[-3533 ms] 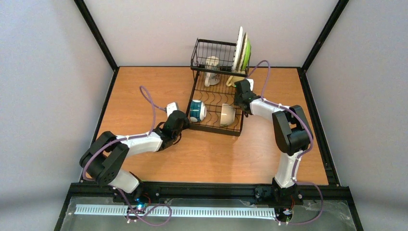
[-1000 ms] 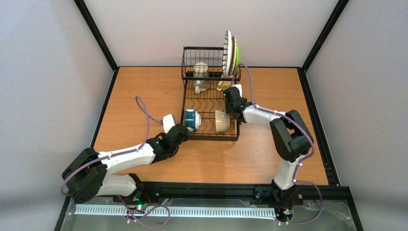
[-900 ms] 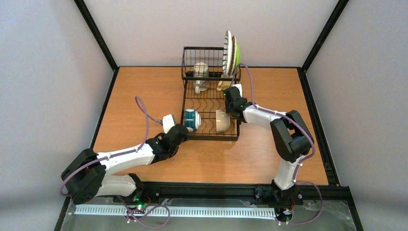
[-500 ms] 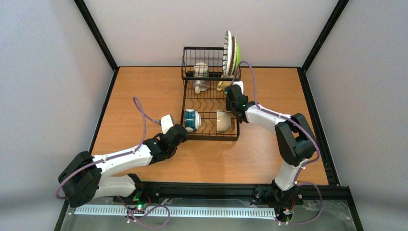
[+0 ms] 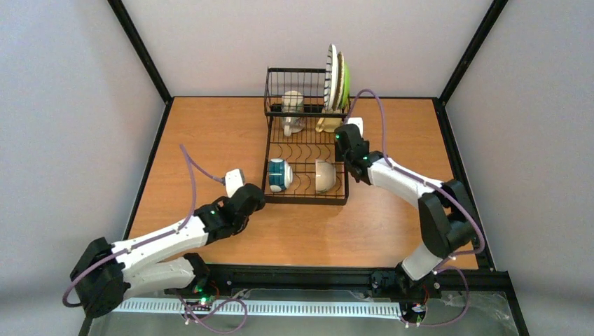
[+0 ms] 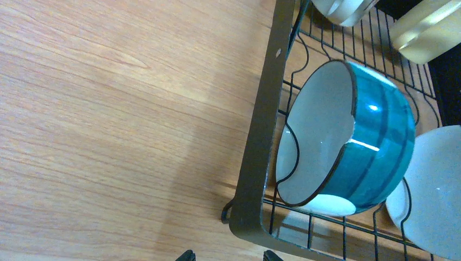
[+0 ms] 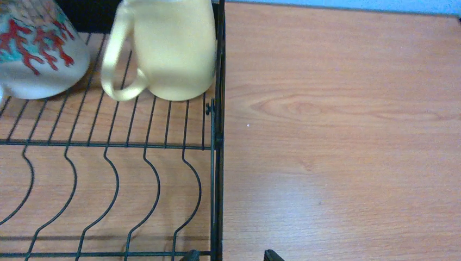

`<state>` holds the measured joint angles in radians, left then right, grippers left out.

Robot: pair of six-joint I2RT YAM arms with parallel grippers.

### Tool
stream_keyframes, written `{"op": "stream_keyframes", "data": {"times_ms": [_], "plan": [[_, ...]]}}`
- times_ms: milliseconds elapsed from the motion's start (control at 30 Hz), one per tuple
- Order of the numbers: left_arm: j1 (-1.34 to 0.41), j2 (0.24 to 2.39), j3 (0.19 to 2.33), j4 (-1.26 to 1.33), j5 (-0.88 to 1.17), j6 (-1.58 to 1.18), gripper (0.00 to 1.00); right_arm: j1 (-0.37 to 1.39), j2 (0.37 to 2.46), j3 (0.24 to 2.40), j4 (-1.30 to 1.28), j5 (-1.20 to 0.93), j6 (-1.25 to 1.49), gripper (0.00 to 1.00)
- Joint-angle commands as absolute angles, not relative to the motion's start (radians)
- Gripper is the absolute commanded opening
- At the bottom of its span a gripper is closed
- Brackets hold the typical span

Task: Load the mixed dishes into the dish rack
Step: Move the dish rack to the center of the board.

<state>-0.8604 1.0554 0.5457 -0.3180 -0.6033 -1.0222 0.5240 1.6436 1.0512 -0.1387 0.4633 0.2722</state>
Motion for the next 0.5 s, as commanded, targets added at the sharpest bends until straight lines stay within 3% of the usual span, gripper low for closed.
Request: {"op": "stream_keyframes", "data": {"times_ms": [0, 67, 267, 467], "plan": [[-0.876, 0.971, 0.607, -0.455, -0.653, -1.014, 0.7, 0.534, 1.535, 1.02, -0.163, 0.487, 0.284, 0.74], [-0.876, 0.934, 0.638, -0.486, -0.68, -0.987, 0.71, 0.534, 1.479, 1.011, -0.174, 0.492, 0.281, 0.8], [-0.876, 0.89, 0.788, -0.495, -0.828, -0.777, 0.76, 0.534, 1.314, 0.962, -0.157, 0.529, 0.262, 0.86], [-0.861, 0.873, 0.855, -0.214, -0.941, -0.386, 0.8, 0.534, 1.167, 0.89, -0.092, 0.567, 0.247, 0.99]]}}
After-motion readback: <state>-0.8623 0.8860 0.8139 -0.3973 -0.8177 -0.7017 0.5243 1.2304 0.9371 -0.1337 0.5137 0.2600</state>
